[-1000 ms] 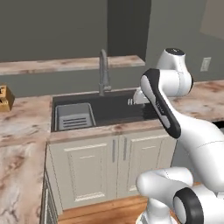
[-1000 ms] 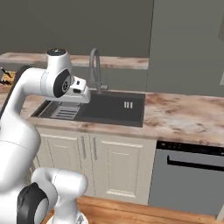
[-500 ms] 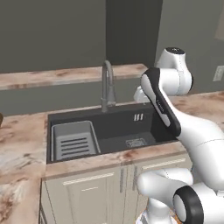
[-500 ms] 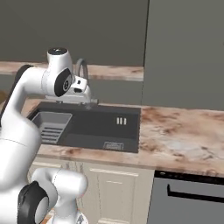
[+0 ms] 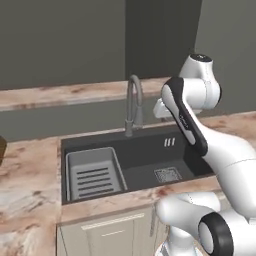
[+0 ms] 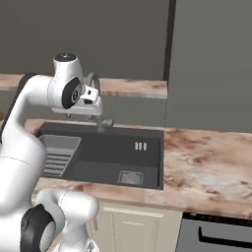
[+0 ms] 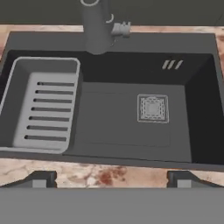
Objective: Navigate to the sink.
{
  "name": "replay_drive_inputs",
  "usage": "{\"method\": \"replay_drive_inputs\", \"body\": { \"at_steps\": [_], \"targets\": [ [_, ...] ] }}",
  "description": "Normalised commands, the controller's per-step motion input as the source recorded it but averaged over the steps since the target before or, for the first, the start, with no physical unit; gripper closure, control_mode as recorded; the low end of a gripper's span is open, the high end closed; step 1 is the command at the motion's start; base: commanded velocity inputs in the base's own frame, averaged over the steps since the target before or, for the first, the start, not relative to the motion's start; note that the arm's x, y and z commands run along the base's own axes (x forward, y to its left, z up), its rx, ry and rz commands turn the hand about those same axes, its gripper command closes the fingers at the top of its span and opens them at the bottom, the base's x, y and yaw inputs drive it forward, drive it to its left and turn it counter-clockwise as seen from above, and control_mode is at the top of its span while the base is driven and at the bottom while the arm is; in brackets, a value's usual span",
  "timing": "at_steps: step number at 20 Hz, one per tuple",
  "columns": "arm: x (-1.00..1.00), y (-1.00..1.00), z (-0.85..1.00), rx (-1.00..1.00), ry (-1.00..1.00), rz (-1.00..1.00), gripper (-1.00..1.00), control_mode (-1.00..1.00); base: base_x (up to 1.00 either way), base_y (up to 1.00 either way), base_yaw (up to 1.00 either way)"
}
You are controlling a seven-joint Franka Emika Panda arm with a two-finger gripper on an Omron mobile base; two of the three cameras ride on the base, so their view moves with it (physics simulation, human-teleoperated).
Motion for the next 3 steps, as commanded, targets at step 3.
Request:
{"method": "replay_drive_inputs", "body": {
  "at_steps": [3],
  "targets": [
    [0.00,0.00,0.00,0.00,0.00,0.00,-1.00,1.00,0.41,0.30,0.00]
  ]
}}
